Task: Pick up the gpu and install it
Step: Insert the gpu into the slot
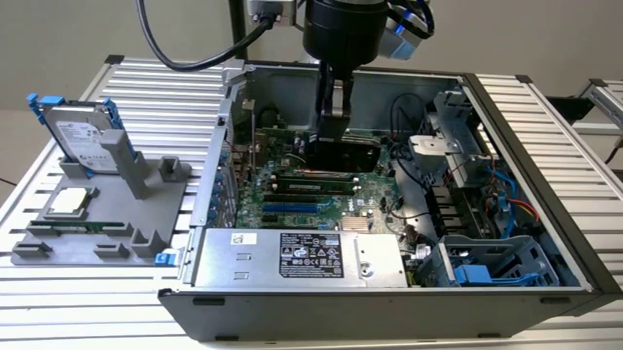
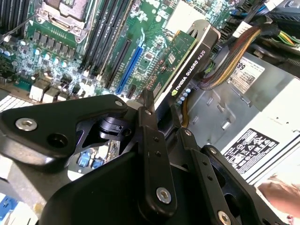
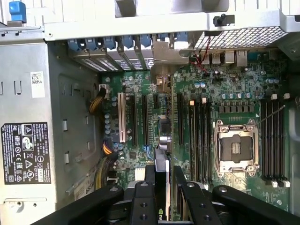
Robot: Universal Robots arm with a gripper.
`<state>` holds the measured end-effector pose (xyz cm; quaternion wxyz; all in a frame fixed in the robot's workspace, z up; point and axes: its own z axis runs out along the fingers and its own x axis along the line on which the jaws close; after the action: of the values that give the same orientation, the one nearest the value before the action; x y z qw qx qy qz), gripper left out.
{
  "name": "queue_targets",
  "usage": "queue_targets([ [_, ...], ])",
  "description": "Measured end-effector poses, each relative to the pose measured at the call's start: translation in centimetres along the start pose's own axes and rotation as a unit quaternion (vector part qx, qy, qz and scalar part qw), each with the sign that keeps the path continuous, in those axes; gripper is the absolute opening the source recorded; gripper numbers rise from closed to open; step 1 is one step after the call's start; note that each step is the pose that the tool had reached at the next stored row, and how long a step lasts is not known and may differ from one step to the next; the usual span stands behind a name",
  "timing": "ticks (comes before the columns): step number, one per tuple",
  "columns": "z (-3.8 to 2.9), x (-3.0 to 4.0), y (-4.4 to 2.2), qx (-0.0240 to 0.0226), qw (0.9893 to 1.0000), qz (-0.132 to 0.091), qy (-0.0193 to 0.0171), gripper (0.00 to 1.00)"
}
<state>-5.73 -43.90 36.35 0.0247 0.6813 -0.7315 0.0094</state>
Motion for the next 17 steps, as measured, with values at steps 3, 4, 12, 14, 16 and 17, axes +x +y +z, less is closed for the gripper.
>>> queue_targets([
  [3,0.05,0.00,0.00,0.0000,1.0000,0.000,0.0000,0.00],
  [4,0.06,0.00,0.00,0.0000,1.0000,0.000,0.0000,0.00],
  [12,0.34,-0.02,-0.01,-0.0001,1.0000,0.000,0.0004,0.00],
  [14,0.63,-0.04,-0.02,0.0001,1.0000,0.000,0.0012,0.00],
  [16,0.90,-0.07,-0.02,0.0001,1.0000,0.000,0.0022,0.00],
  [17,1.04,-0.07,-0.02,0.0001,1.0000,0.000,0.0026,0.00],
])
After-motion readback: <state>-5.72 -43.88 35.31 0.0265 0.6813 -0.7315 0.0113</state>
